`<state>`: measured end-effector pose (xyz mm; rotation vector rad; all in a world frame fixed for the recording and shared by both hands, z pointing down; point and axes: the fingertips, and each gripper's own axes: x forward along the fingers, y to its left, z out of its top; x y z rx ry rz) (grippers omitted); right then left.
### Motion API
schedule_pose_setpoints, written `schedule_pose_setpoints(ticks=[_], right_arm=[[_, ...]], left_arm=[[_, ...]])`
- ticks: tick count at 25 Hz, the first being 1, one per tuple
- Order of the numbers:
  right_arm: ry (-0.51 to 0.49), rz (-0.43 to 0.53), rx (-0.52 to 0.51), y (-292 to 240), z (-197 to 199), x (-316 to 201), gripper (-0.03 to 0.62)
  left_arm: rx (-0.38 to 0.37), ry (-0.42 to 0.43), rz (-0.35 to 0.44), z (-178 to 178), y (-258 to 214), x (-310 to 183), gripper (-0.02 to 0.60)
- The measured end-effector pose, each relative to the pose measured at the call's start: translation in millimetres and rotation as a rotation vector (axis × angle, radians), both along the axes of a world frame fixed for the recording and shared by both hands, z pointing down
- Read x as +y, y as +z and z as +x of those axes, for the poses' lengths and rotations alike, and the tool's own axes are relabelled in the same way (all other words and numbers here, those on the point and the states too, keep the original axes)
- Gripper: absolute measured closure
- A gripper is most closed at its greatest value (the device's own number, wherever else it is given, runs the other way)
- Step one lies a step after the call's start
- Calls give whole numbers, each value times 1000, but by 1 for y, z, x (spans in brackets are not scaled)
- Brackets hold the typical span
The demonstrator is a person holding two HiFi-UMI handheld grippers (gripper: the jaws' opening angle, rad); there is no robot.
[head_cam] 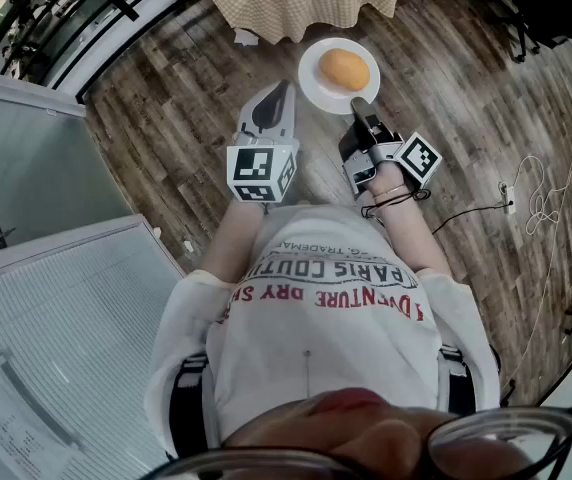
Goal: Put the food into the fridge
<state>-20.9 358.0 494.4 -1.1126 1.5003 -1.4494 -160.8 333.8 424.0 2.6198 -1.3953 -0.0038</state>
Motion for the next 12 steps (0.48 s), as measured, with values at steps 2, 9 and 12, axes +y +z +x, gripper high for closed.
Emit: schedule_pose_setpoints(ticks=[2,9,12], right_arm=[[-4,3,2,-3,-1,-2,561],[-9,-2,22,-4,-2,-3,562],[2,-13,17,-2,-1,-2,562]], left_arm=[[6,1,6,2,-1,-1,554],[11,2,8,1,-1,-4,554],[10,2,5,0,0,-3,554]])
